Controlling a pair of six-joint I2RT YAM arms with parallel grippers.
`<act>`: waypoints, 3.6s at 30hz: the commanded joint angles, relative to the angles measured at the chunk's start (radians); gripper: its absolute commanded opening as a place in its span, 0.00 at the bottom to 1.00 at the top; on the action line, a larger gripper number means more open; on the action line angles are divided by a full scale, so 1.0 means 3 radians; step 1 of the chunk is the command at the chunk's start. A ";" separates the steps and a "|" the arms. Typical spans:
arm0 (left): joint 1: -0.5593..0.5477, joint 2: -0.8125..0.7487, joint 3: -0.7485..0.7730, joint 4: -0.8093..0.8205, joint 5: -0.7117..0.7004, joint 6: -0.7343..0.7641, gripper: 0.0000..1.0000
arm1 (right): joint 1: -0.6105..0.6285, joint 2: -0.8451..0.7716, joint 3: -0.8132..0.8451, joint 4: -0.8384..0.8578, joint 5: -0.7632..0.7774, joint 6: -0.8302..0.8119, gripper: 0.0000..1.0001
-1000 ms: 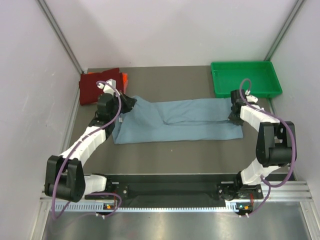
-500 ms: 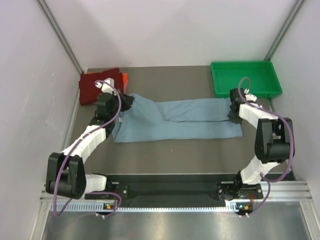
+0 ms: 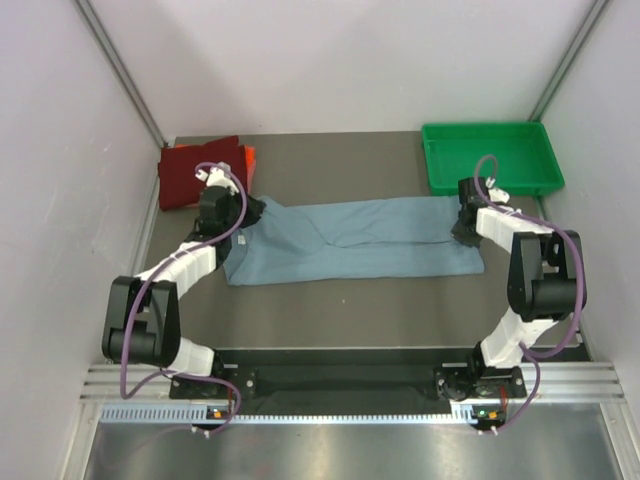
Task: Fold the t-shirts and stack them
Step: Fold the tshirt
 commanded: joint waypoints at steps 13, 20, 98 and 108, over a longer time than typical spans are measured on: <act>0.0245 0.0641 0.0434 -0.0098 0.0611 0.0186 0.18 | 0.0018 -0.0571 -0.0165 0.0516 -0.0863 -0.0440 0.44; 0.0245 0.0554 0.1042 -0.1298 -0.0711 0.0172 0.28 | 0.0232 -0.0914 -0.0268 0.1109 -0.1847 -0.0778 0.52; 0.0444 -0.0096 0.0506 -0.1883 -0.0254 -0.0428 0.36 | 0.1654 0.1530 0.1430 0.2619 -0.2173 -0.0374 0.00; 0.0439 0.0002 0.0552 -0.1939 -0.0274 -0.0417 0.36 | 0.1567 0.1418 0.1226 0.2680 -0.2009 -0.0287 0.00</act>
